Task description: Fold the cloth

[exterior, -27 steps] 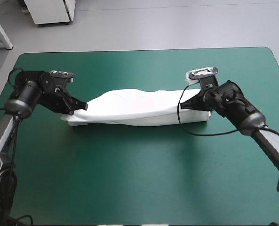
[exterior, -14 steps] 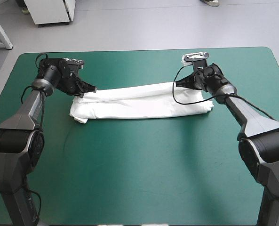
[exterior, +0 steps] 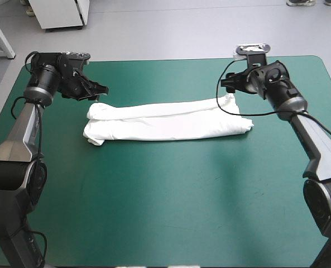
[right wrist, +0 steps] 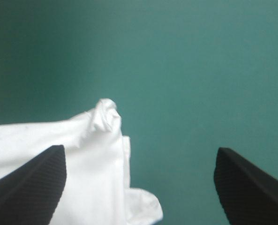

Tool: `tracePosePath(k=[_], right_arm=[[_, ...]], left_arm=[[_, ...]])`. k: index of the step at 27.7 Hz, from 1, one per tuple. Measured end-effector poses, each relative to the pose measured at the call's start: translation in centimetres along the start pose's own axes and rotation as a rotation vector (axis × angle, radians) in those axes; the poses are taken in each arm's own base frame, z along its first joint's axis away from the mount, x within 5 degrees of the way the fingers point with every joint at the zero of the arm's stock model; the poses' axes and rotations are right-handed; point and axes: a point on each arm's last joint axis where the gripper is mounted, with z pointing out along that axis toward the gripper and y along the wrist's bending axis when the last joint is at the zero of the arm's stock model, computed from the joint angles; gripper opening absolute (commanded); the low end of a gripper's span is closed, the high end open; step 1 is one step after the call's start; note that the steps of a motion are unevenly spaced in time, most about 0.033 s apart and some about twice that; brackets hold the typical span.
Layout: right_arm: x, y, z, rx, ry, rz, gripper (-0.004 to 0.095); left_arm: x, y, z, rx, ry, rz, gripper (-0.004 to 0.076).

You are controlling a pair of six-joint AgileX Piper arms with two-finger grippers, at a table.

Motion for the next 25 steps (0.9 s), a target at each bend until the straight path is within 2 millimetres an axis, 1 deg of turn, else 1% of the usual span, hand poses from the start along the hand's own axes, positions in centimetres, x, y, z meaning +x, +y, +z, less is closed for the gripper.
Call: tracePosePath(k=[1,2,3,5,7,10,13,15,18,22,23,25], right_arm=[[0.5,-1.3,0.0,0.014,0.066,0.01,0.0714],[0.7,-1.8,0.2,0.006,0.097,0.016,0.0675],[1.3,-3.0,0.6,-0.016,0.169,0.035,0.0666],[1.6,-3.6,0.7,-0.044,0.208,0.046,0.0664],[1.8,-4.1,0.7,-0.076,0.238,0.057,0.0664],[2.2,-4.5,0.7,-0.121,0.279,0.07,0.0664],[2.4,-4.6,0.6,-0.152,0.311,0.068,0.0664],[2.5,-4.5,0.5,-0.168,0.32,0.062,0.0664],[2.5,-4.4,0.6,-0.174,0.322,0.056,0.0664],[2.9,-4.2,1.2,-0.196,0.352,0.042,0.0664],[3.1,-4.1,1.4,-0.208,0.362,0.039,0.0664],[3.4,-3.9,2.2,-0.226,0.388,0.039,0.0664]], left_arm=[[0.1,-0.9,-0.9,0.058,0.001,-0.003,0.0141],[0.2,-1.4,-1.0,0.088,0.008,-0.001,-0.0004],[0.2,-2.9,-0.8,0.161,0.019,0.02,-0.0006],[0.2,-4.5,-0.4,0.218,0.024,0.058,-0.0009],[0.1,-6.5,0.3,0.274,0.02,0.089,-0.0009],[0.0,-9.4,1.8,0.325,0.011,0.129,-0.0009],[0.3,-12.0,4.0,0.359,0.033,0.159,-0.0009],[0.8,-13.5,6.0,0.372,0.073,0.178,-0.0009],[1.5,-15.2,8.6,0.382,0.122,0.2,-0.0009],[2.5,-16.7,11.8,0.384,0.17,0.216,-0.0009],[2.7,-17.0,12.3,0.385,0.18,0.218,-0.0009],[2.7,-17.2,12.4,0.385,0.172,0.222,-0.0009]])
